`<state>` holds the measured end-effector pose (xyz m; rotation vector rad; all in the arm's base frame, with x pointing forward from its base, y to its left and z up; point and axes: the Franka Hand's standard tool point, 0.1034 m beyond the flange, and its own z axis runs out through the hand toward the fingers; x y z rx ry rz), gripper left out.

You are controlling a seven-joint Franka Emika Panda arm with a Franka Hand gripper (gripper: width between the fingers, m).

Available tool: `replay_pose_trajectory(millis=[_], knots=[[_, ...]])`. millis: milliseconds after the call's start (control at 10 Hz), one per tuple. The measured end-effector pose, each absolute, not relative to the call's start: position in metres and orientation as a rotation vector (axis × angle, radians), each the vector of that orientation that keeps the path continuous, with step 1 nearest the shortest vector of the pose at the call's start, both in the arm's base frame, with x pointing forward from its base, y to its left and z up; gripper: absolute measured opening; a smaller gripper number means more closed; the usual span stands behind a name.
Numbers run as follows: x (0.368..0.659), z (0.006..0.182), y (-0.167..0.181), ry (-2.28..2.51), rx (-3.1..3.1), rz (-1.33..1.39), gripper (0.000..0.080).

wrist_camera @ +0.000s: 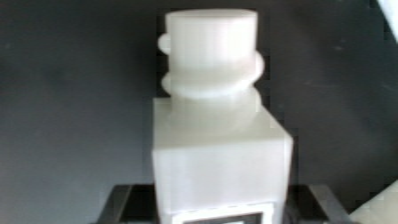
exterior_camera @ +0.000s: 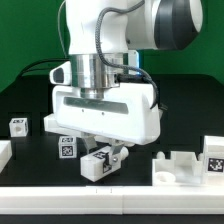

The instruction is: Assemble chair

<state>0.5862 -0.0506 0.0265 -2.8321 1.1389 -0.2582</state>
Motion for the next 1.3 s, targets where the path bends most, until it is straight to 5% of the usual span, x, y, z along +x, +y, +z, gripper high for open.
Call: replay_pose_trajectory(millis=[400, 700, 1300], knots=[[0.576, 0.027, -0.048, 0.829, -2.947, -0.265, 0.0281], [0.548, 0.025, -0.015, 0.854, -2.945, -0.297, 0.0281], [0.542, 0.018, -0.022, 0.837, -2.967, -0.335, 0.0281]])
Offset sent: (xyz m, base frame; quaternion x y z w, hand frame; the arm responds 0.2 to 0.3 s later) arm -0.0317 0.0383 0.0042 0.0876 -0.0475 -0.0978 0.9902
